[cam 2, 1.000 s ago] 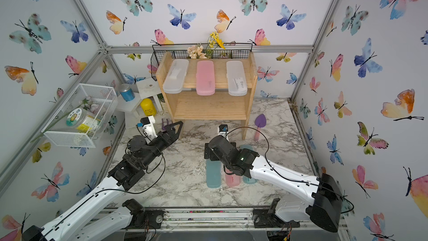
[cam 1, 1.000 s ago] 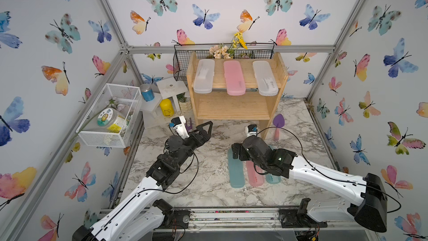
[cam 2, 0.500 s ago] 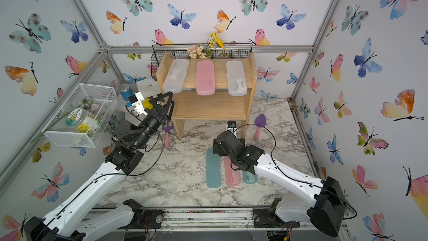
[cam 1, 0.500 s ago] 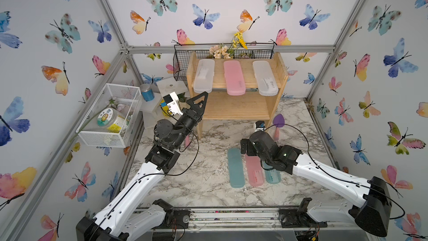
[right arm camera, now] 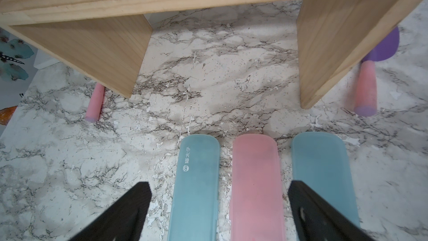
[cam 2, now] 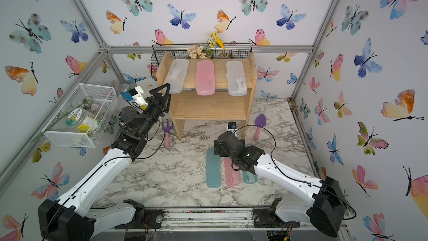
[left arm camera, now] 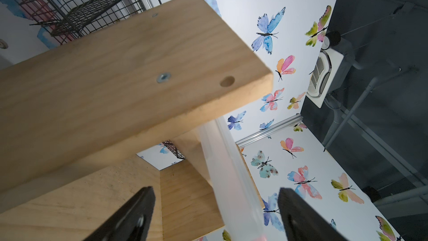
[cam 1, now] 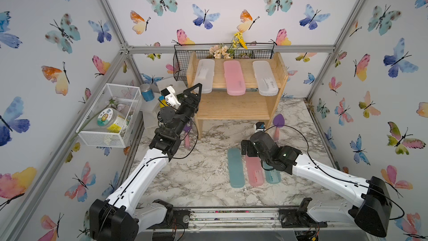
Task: Remove the pencil cases from the shelf
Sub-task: Pick up the pencil case from the shelf.
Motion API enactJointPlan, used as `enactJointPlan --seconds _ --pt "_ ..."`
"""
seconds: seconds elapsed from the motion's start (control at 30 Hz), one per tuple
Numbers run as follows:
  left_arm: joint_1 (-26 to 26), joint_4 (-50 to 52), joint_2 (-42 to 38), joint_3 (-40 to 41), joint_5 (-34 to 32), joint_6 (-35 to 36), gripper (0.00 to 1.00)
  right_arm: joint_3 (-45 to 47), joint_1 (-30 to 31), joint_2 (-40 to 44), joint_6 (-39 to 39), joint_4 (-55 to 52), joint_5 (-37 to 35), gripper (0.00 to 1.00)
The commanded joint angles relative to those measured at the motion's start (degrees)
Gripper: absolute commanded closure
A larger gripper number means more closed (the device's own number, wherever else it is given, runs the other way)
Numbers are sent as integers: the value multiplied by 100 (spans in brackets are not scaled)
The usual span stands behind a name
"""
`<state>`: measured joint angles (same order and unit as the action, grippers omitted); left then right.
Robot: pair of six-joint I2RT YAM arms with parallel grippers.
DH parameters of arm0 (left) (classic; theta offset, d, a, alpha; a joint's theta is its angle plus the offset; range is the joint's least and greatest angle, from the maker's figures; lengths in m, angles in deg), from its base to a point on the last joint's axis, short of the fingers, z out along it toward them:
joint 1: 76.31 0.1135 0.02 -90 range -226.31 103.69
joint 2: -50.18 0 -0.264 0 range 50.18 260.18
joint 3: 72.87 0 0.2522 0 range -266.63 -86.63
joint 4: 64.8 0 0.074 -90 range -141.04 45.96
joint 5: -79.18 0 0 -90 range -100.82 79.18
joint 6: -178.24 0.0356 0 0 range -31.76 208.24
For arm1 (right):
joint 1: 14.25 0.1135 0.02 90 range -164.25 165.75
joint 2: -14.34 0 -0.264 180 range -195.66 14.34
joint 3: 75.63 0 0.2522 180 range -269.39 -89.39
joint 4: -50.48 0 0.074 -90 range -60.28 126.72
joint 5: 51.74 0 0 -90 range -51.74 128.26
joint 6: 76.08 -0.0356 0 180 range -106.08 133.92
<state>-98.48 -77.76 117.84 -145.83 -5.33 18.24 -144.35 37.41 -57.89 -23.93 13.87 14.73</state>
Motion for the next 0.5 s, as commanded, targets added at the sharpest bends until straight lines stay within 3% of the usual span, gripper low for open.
enactJointPlan --seconds 0.0,0.17,0.33,0.47 --pt "67 -262 18 -153 177 25 18 79 -42 -20 49 83 124 1" --pt "179 -287 73 -150 189 -14 25 100 -51 -19 32 140 181 1" --pt "210 -265 76 -139 180 -11 42 91 -51 -65 32 175 250 1" --pt "214 -260 55 -114 162 4 49 96 -51 -99 32 185 296 1"
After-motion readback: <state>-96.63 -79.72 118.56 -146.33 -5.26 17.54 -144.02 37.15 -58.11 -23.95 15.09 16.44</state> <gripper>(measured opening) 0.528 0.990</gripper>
